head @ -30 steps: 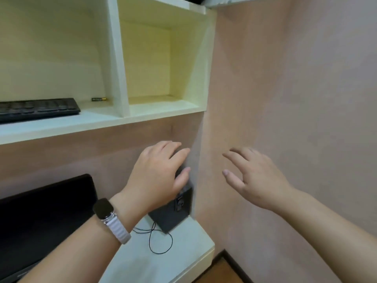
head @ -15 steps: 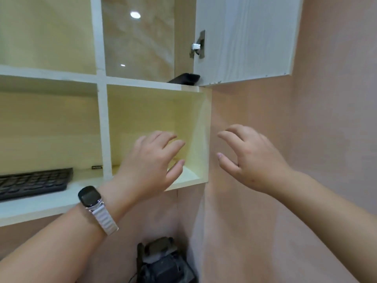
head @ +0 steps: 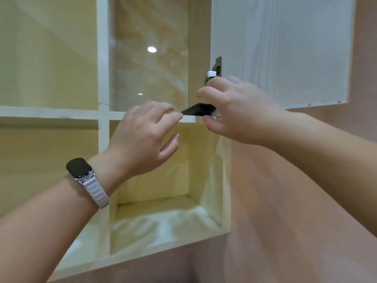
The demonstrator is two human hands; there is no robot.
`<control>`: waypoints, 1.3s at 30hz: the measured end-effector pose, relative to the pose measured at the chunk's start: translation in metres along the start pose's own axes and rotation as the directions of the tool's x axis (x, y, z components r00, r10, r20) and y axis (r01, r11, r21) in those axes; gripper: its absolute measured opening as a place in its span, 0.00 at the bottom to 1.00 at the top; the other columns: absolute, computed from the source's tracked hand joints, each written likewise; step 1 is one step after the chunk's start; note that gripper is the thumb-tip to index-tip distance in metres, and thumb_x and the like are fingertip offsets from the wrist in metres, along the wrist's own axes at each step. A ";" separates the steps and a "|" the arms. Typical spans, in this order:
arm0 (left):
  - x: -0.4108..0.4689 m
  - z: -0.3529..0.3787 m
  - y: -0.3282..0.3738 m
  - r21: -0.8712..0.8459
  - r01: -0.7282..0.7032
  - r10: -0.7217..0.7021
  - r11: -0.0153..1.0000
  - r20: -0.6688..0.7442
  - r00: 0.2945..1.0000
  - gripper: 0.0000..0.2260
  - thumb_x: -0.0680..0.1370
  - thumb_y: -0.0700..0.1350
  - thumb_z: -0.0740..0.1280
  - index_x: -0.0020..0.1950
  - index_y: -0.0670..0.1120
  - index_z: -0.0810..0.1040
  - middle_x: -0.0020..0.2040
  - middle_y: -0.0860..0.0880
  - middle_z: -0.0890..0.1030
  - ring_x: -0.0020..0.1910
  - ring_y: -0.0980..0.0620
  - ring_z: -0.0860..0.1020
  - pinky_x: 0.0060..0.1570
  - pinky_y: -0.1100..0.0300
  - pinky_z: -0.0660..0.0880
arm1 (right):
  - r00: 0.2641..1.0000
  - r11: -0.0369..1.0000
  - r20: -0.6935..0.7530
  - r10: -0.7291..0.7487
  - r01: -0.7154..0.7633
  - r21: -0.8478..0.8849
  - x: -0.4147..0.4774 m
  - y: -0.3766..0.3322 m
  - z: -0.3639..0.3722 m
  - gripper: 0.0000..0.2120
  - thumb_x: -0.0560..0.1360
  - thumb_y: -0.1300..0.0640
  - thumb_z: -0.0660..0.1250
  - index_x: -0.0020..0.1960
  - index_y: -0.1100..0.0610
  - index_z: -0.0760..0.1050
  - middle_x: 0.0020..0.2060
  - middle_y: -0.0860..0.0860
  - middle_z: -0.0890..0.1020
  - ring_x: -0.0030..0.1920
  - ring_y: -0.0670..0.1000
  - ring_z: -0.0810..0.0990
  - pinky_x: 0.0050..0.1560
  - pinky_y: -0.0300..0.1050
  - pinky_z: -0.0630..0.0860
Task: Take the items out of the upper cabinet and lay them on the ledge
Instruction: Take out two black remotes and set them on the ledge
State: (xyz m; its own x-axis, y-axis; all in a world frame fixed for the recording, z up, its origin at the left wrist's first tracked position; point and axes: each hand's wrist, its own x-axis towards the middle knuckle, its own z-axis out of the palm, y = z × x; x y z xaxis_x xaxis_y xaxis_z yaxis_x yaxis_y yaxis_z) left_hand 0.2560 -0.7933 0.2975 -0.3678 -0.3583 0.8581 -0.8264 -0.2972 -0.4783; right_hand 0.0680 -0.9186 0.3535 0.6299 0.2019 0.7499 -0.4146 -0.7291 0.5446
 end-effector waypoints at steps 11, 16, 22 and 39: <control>0.018 0.013 -0.028 -0.051 -0.046 0.045 0.998 -0.020 0.999 0.19 0.76 0.53 0.62 0.61 0.43 0.77 0.53 0.45 0.80 0.50 0.43 0.78 0.37 0.51 0.76 | 0.876 0.990 0.463 0.137 -0.129 -0.050 0.064 0.002 0.010 0.21 0.79 0.49 0.61 0.71 0.50 0.67 0.60 0.52 0.77 0.55 0.57 0.77 0.53 0.52 0.77; 0.018 0.015 -0.031 -0.007 -0.093 0.093 0.996 0.024 0.995 0.14 0.76 0.53 0.61 0.51 0.45 0.79 0.46 0.47 0.80 0.44 0.44 0.78 0.32 0.53 0.73 | 0.862 0.991 0.489 0.136 -0.125 -0.055 0.063 0.000 0.008 0.15 0.77 0.53 0.61 0.63 0.50 0.73 0.46 0.51 0.80 0.43 0.55 0.77 0.42 0.50 0.77; 0.016 0.017 -0.031 -0.054 -0.066 0.067 0.996 0.013 0.998 0.12 0.76 0.53 0.60 0.47 0.47 0.78 0.42 0.49 0.80 0.39 0.45 0.76 0.30 0.52 0.72 | 0.924 0.978 0.324 0.203 -0.178 -0.106 0.036 -0.005 0.002 0.09 0.73 0.57 0.60 0.53 0.54 0.71 0.39 0.51 0.74 0.39 0.55 0.76 0.34 0.49 0.75; 0.015 0.013 -0.029 -0.056 -0.085 0.086 0.995 0.016 0.996 0.14 0.76 0.53 0.60 0.51 0.46 0.80 0.44 0.48 0.82 0.39 0.45 0.78 0.32 0.54 0.72 | 0.871 0.885 -0.181 0.457 -0.465 -0.003 -0.015 -0.034 0.043 0.20 0.63 0.69 0.74 0.37 0.56 0.63 0.29 0.50 0.65 0.28 0.55 0.62 0.24 0.40 0.49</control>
State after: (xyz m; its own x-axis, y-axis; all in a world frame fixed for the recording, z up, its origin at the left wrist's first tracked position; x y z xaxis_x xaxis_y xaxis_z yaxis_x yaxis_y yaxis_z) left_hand 0.2803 -0.8011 0.3218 -0.4308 -0.3966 0.8107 -0.8146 -0.2157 -0.5384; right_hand 0.1008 -0.9249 0.3072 0.2403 -0.0395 0.9699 -0.6619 -0.7375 0.1340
